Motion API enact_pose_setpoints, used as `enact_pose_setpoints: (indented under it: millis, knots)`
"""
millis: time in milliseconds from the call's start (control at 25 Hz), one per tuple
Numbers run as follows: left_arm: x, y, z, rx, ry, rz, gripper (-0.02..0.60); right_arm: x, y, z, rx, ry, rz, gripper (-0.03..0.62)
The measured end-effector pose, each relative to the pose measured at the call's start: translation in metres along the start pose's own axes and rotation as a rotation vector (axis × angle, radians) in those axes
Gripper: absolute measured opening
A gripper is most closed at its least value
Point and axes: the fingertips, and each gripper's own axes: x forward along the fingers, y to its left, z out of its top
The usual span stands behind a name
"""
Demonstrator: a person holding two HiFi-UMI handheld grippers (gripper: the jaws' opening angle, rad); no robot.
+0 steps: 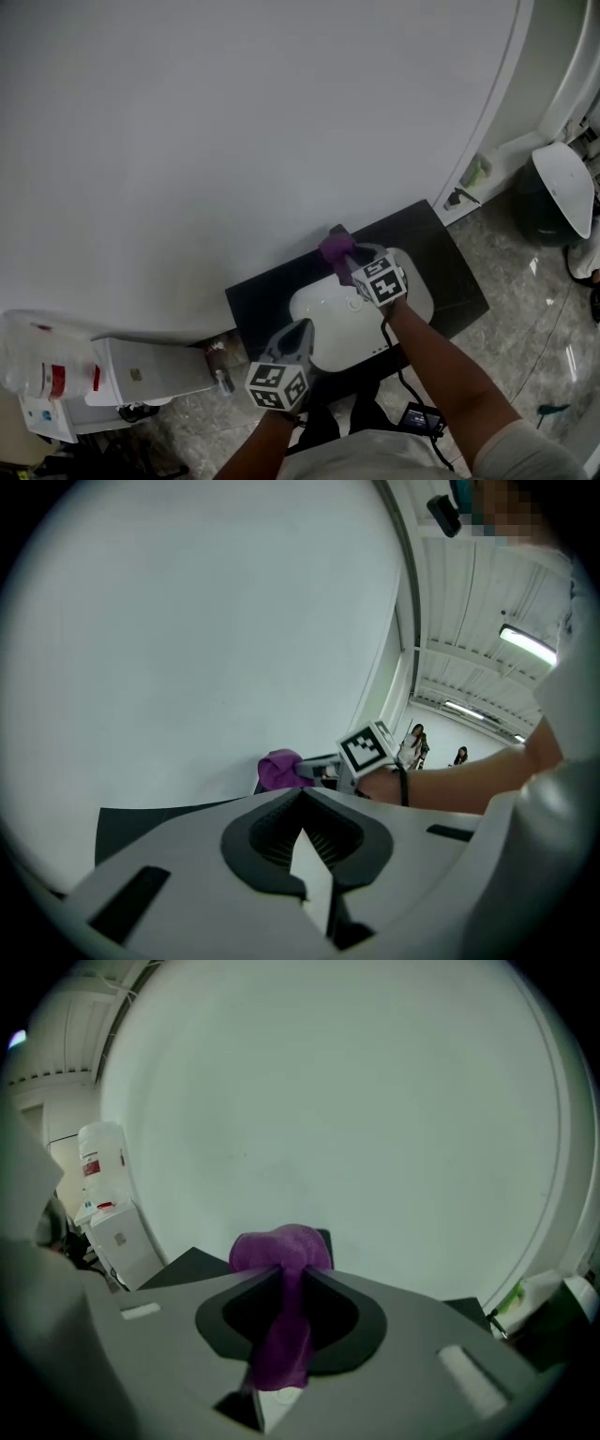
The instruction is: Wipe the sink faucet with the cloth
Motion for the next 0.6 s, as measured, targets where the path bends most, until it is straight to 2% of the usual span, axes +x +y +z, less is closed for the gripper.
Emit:
enact_pose_setpoints:
  millis: [160,240,400,600]
  knots:
    - [-0.009,0.001,0.002,0.005,-0.003,0.005,0.005,-0.028,0.026,-0.049,0.072,0.016,0.015,0.071]
    - [-0.016,-0.011,0.008,0.031,-0.007,-0.012,0.005,-0.053,0.036,-0.049,0.114,-0.040,0.027,0.071]
    - [-0.038,-0.034,0.029,0.076,-0.033,-0.034,0.005,-0.124,0.060,-0.014,0.178,-0.189,0.055,0.072]
    - [-0.077,-0.051,0.067,0.110,-0.100,0.019,0.005,-0.212,0.088,0.042,0.230,-0.334,0.056,0.072]
